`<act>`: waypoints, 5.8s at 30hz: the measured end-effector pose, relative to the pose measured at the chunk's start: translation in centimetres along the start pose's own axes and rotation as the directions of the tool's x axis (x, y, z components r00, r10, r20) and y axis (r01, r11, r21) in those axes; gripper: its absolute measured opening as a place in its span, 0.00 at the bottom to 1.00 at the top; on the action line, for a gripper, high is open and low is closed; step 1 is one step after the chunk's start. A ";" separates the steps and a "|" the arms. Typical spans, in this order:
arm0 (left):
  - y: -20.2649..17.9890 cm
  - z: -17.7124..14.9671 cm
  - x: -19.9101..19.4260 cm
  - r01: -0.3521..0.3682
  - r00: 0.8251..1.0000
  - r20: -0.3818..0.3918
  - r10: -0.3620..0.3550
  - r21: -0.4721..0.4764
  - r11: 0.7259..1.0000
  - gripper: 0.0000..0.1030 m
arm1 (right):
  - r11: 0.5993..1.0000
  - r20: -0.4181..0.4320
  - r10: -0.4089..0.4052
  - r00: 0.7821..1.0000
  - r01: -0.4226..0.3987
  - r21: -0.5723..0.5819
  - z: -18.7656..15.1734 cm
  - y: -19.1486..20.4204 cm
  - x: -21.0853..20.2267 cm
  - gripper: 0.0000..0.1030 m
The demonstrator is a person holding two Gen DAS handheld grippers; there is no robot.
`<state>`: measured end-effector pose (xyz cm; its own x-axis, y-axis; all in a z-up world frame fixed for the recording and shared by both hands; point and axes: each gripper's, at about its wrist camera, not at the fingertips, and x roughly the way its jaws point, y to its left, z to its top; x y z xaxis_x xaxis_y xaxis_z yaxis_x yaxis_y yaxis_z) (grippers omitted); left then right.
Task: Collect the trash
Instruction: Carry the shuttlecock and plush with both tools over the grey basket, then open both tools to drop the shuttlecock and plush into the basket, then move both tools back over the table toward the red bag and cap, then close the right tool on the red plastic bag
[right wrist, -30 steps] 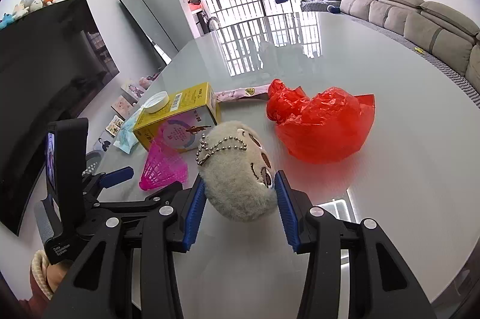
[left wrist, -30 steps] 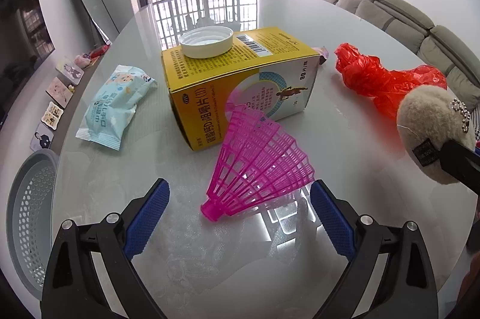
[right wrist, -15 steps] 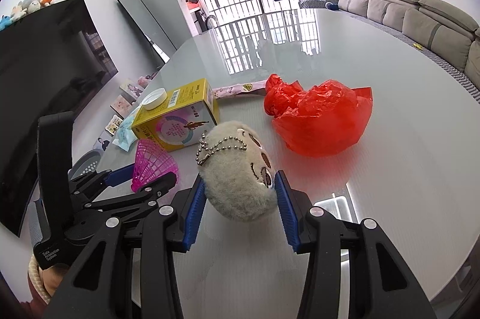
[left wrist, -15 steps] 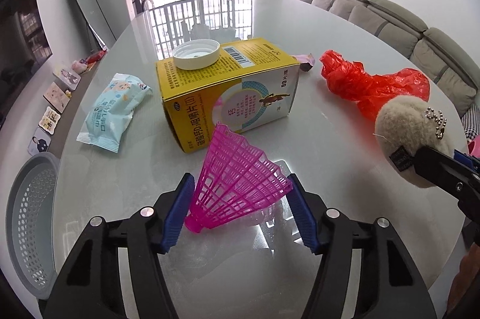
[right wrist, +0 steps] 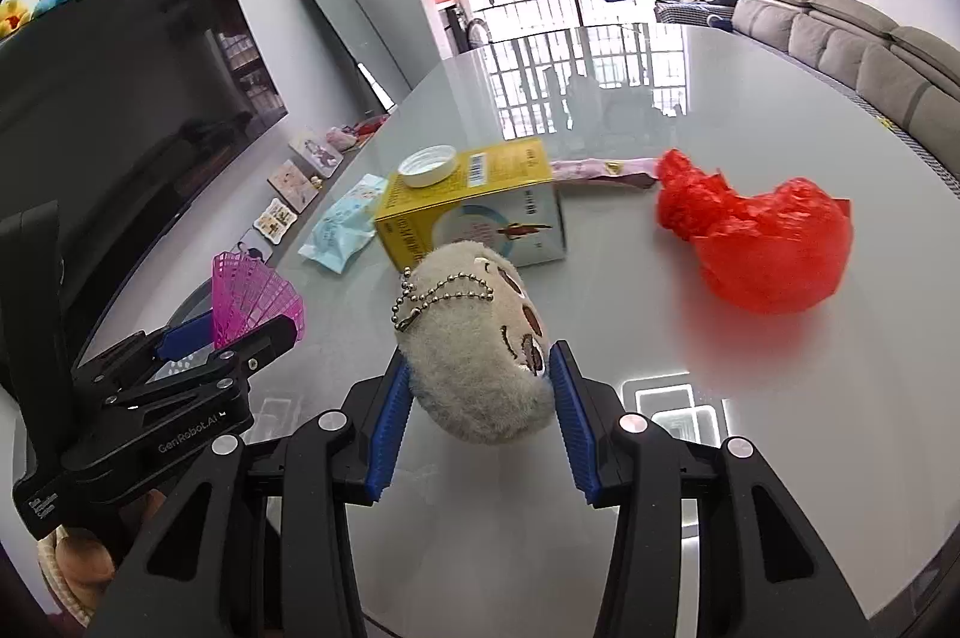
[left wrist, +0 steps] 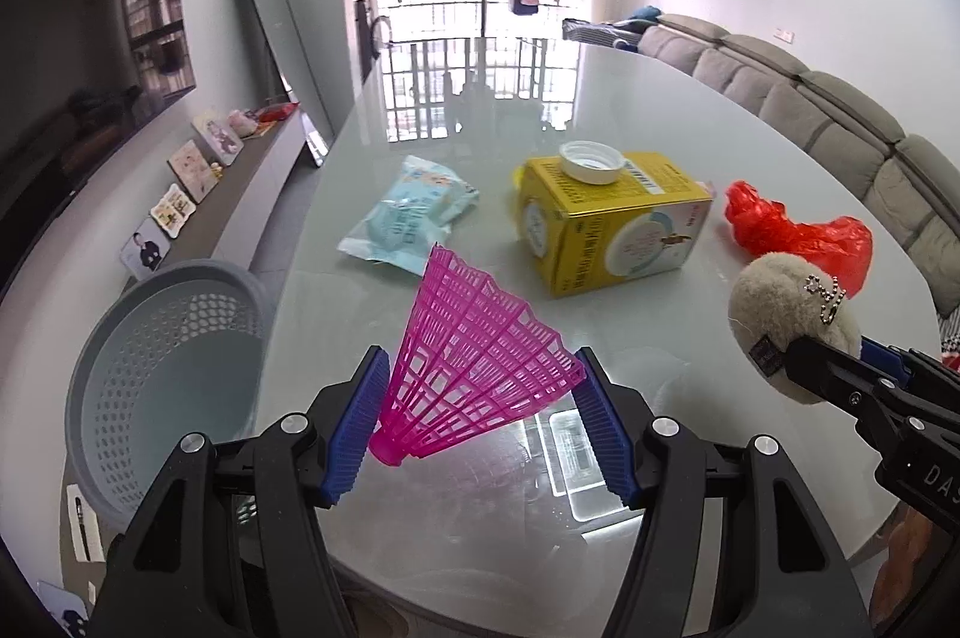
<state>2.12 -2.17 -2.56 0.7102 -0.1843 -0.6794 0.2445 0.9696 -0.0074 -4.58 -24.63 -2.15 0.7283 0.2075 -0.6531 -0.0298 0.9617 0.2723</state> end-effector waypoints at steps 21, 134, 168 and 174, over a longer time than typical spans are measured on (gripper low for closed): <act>16.9 -2.3 -0.2 -0.308 0.951 -0.041 0.306 -0.211 0.928 0.60 | 0.932 -0.159 0.238 0.958 -0.271 -0.241 1.9 18.5 10.4 0.43; 11.1 1.5 -2.8 -0.216 0.976 -0.016 0.218 -0.214 0.953 0.89 | 0.995 0.010 0.069 0.998 -0.068 -0.067 4.1 4.2 1.5 0.57; -1.6 6.9 1.7 -0.143 0.990 -0.010 0.143 -0.084 0.986 0.90 | 0.961 -0.178 -0.242 0.954 0.210 -0.181 7.8 -11.6 7.3 0.59; -1.7 6.9 2.3 -0.131 0.991 -0.014 0.131 -0.083 0.988 0.90 | 0.961 -0.195 -0.252 0.948 0.221 -0.166 6.9 -12.1 8.3 0.56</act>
<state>7.89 -5.39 1.00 0.7268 -0.0539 -0.6847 0.0937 0.9954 0.0212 6.51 -35.75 -5.97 0.5640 -0.0105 -0.8257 0.0184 0.9998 -0.0001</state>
